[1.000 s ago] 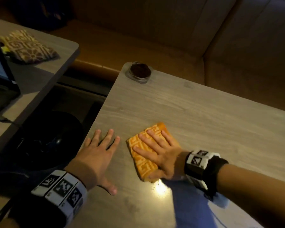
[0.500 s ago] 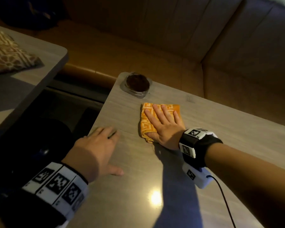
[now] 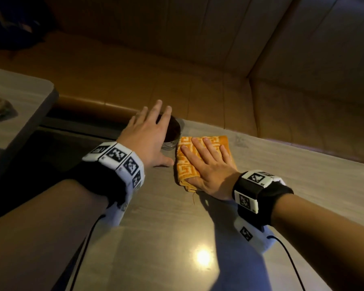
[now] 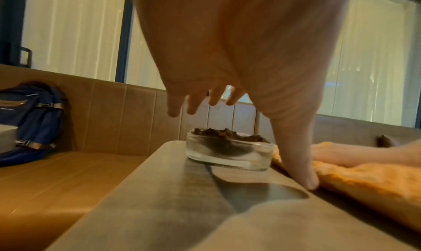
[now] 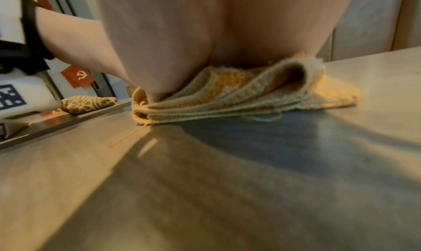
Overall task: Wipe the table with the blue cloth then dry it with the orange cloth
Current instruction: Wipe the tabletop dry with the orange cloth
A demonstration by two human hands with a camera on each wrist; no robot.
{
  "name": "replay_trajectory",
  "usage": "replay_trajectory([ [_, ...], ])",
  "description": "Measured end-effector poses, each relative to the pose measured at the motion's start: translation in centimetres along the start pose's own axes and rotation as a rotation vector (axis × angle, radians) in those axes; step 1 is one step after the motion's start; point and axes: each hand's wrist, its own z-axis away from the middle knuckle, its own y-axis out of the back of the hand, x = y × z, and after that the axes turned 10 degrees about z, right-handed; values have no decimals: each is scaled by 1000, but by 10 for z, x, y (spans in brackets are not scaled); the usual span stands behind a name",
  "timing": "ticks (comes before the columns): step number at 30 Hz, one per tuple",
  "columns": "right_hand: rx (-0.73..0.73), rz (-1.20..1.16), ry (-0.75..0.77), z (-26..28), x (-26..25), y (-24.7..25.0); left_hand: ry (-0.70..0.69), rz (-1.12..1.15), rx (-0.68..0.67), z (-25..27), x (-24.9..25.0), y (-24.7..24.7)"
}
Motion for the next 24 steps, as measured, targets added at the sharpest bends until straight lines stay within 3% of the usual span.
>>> replay_trajectory([
  [8,-7,-13,-119,-37,26,3,-128,-150,-197,-58,-7,15],
  [16,-99,-217,-565,-59,65,-1,-151,-125,-157,-42,-9,11],
  [18,-47,-171,-529,-42,49,-5,-154,-103,-140,-25,-3,6],
  [22,-92,-25,-241,-11,55,-14,-139,-147,-218,15,6,-18],
  [24,-124,-103,-384,-19,70,-12,-111,-186,-282,34,11,-31],
])
